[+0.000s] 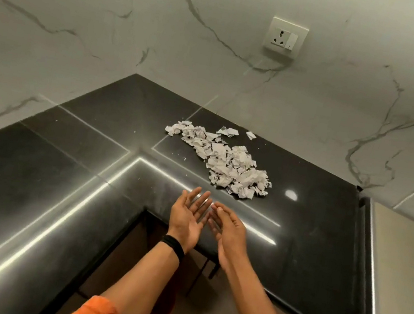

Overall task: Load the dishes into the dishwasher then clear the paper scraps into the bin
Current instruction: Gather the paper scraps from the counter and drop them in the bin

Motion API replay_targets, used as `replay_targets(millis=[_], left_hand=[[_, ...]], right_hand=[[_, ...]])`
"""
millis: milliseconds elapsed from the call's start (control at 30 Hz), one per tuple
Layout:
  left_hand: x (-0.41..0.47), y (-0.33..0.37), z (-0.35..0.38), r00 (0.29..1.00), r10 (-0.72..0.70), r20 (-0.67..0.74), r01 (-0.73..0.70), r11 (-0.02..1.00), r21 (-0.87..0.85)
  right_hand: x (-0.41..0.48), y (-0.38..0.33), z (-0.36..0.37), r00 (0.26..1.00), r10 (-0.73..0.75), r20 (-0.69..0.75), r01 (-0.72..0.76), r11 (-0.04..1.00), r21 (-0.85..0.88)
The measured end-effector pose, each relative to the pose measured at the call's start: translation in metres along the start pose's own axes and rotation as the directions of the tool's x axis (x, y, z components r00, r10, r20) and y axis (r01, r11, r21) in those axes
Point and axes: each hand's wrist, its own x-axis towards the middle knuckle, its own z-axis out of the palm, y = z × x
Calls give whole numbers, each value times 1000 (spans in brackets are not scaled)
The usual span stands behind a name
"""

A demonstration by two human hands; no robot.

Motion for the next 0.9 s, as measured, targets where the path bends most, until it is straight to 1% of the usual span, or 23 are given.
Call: replay_targets(millis=[167, 267, 333, 400, 467, 533, 667, 733, 833, 900], left_hand=[[49, 36, 2, 997, -75, 32, 73, 995, 66], [72, 52, 2, 993, -115, 33, 110, 987, 113], [83, 58, 2, 990, -139, 36, 133, 983, 130], [91, 62, 1, 988, -152, 37, 146, 980, 132], [100, 66, 3, 988, -152, 25, 147, 980, 136], [108, 68, 4, 990, -139, 7, 137, 982, 134], [120, 68, 11, 996, -92, -14, 93, 986, 136], [124, 68, 15, 997, -67, -35, 71, 988, 134], [133, 66, 20, 995, -32, -92, 42, 993, 112], [137, 64, 20, 993, -13, -121, 26, 994, 109]], right_hand=[[48, 7, 30, 995, -53, -83, 41, 988, -147], [78, 7, 37, 980, -139, -140, 79, 926, -370], [99, 3, 37, 972, -204, -113, 109, 826, -552], [119, -3, 36, 969, -243, -44, 138, 681, -719], [139, -10, 35, 969, -248, 18, 152, 532, -833], [155, -13, 34, 965, -250, 79, 176, 391, -903], [178, -13, 35, 941, -238, 240, 275, 128, -953], [186, -12, 35, 916, -224, 333, 349, 32, -937], [201, -10, 31, 868, -201, 454, 447, -81, -891], [209, -7, 28, 844, -204, 496, 483, -111, -869]])
